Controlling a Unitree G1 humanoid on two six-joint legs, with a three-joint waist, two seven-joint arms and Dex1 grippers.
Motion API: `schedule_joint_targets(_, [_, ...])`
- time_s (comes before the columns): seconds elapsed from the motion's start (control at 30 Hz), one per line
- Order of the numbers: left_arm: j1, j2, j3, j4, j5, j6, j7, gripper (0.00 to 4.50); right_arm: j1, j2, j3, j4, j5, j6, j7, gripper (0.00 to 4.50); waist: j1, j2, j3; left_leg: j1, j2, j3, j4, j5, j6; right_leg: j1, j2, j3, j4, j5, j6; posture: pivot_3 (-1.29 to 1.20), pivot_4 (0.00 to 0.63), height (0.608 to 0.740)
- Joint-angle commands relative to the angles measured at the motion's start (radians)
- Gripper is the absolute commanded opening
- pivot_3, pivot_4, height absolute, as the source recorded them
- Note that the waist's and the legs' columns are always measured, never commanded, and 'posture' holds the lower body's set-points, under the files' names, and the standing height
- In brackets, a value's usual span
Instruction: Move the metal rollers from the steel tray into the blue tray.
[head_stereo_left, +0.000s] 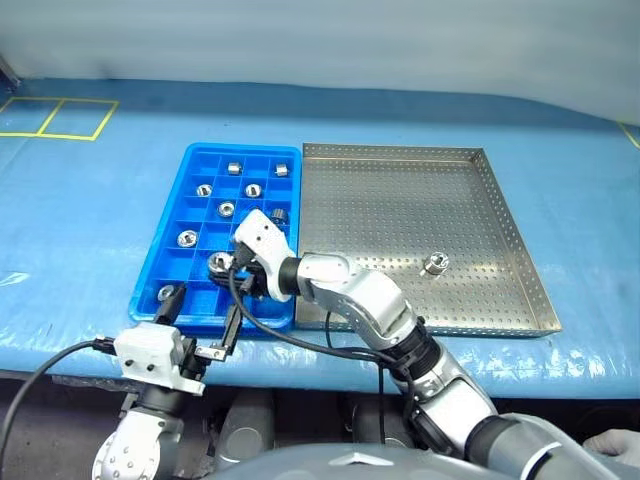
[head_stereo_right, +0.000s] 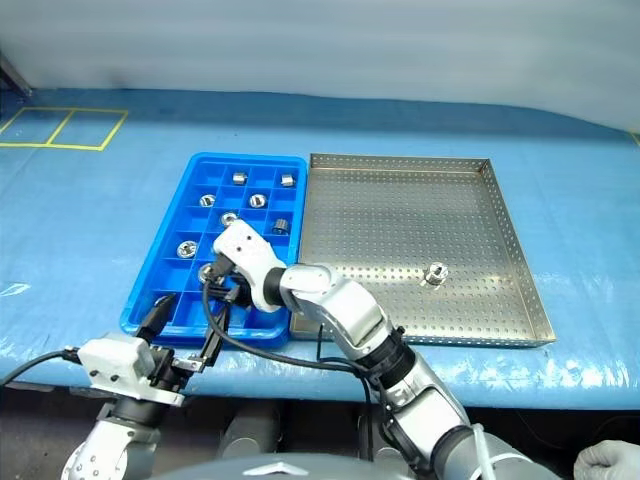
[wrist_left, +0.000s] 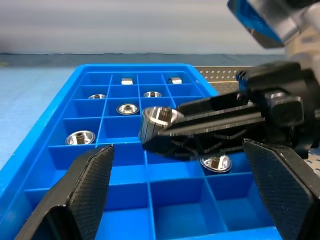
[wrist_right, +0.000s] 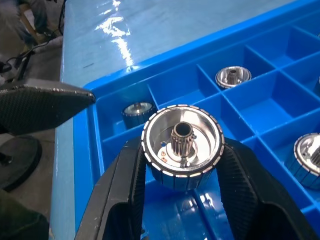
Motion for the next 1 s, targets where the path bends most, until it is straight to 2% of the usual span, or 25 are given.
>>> schedule_joint_targets(0.03, [0.021,0.022,-0.020,-0.048,-0.014,-0.010,-0.025,4.50,0.012,-0.013,0.028,-0.064,0.021,0.022,0.040,1.70,0.000,0.000,0.000,0.000,0.000,0.000,0.000,0.000,0.000,0.000,0.000,0.000,0.000,0.000,0.000,0.35,0.150,0.740])
schedule_joint_targets(0.2, [0.065,0.077,-0.053,-0.058,-0.027,0.012,-0.072,4.50,0.027,-0.033,0.064,-0.049,-0.001,0.034,0.054,1.70,0.000,0.000,0.000,0.000,0.000,0.000,-0.001,0.000,0.000,-0.001,0.000,0.000,0.000,-0.001,-0.001,0.35,0.150,0.740])
schedule_joint_targets(0.47, [0.128,0.100,-0.035,-0.057,-0.047,-0.007,-0.075,4.50,0.044,-0.009,0.061,-0.010,-0.008,0.033,0.044,1.70,0.002,0.000,0.000,0.000,0.000,0.001,0.000,-0.001,-0.001,-0.001,0.000,0.000,0.000,-0.001,-0.001,0.37,0.150,0.740])
schedule_joint_targets(0.73, [0.157,0.106,-0.028,-0.052,-0.051,-0.023,-0.087,4.50,0.039,0.034,0.017,0.021,-0.015,0.013,0.020,4.40,0.008,0.000,0.000,0.000,0.001,0.001,-0.001,-0.001,-0.001,-0.001,0.000,0.000,-0.001,-0.001,-0.001,0.37,0.150,0.740])
schedule_joint_targets(0.83, [0.154,0.113,-0.025,-0.046,-0.059,-0.032,-0.105,4.50,0.042,0.072,-0.055,0.013,0.002,-0.010,-0.009,4.46,0.011,0.000,0.000,0.000,0.001,0.001,0.000,-0.001,-0.001,-0.001,0.000,0.000,-0.001,-0.001,-0.001,0.34,0.150,0.740])
schedule_joint_targets(1.0, [0.093,0.138,-0.016,-0.030,-0.094,-0.017,-0.144,4.50,0.053,0.165,-0.269,-0.024,0.017,-0.097,-0.154,4.46,0.007,0.000,0.001,0.000,0.001,0.001,0.000,-0.001,-0.001,-0.001,0.000,0.000,-0.001,-0.001,-0.001,0.27,0.150,0.740])
